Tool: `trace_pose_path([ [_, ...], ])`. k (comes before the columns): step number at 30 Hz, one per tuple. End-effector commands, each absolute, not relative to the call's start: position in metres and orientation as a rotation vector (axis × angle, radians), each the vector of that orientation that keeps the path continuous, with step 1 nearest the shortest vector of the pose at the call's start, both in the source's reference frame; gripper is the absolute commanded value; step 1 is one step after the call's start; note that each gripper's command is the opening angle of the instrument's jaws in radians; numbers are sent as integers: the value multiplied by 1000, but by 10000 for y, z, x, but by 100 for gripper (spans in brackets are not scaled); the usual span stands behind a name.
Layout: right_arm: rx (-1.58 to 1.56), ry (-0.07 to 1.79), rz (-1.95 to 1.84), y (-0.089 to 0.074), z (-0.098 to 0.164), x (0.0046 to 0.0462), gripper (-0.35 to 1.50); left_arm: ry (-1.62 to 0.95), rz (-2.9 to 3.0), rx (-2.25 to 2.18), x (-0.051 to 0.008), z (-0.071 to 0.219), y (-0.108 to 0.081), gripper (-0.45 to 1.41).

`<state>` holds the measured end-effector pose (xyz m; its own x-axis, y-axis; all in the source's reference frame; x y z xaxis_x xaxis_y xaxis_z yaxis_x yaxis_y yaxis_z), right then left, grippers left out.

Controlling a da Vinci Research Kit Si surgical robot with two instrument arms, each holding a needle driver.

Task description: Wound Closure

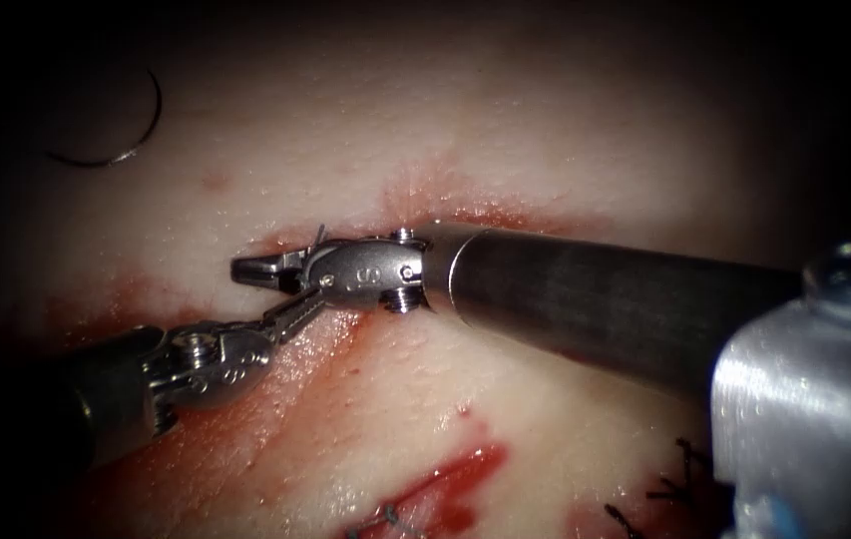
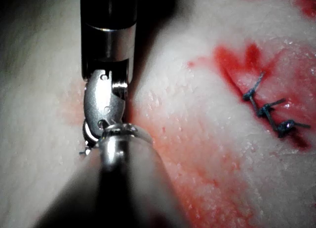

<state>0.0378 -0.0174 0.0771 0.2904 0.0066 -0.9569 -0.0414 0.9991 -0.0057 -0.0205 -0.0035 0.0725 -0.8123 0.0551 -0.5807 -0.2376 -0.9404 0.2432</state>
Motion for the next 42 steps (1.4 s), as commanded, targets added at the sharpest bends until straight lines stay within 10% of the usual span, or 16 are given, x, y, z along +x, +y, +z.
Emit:
trace_pose_path([
  [1,25,1295,113,-166,767,385,118,465,2815,-891,-206,728,-31,-45],
  [3,42,1314,149,-158,752,379,148,464,2818,-896,-199,725,-35,-45],
  [32,43,1331,134,-120,706,313,148,520,2763,-747,-45,697,-31,-45],
  [42,39,1329,134,-123,708,316,148,136,2702,-600,0,765,-55,-42],
])
